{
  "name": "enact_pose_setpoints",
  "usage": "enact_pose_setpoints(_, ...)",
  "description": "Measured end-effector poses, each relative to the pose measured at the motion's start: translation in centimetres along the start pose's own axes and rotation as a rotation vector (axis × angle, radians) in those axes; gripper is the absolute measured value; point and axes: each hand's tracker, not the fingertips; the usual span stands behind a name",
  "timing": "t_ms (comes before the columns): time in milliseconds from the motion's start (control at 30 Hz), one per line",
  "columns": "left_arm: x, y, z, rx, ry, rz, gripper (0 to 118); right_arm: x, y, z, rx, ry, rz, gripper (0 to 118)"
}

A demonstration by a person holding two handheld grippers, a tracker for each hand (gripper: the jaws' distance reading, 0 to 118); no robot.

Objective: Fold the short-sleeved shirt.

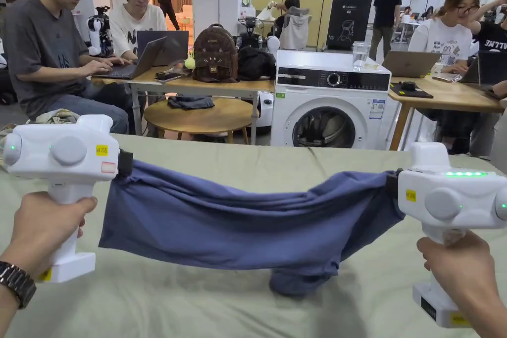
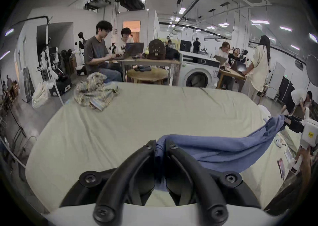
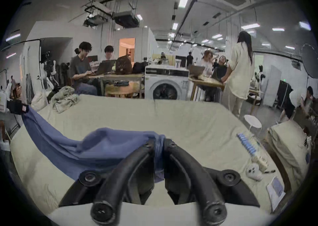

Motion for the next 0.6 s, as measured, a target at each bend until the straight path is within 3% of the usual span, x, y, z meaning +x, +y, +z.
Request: enact_pose_setpoints(600,-2.4,11.0,2.1,0.147,0.063,0.022,3,-1.5,13.5,-1.6,0.181,-0.074,0.075,4)
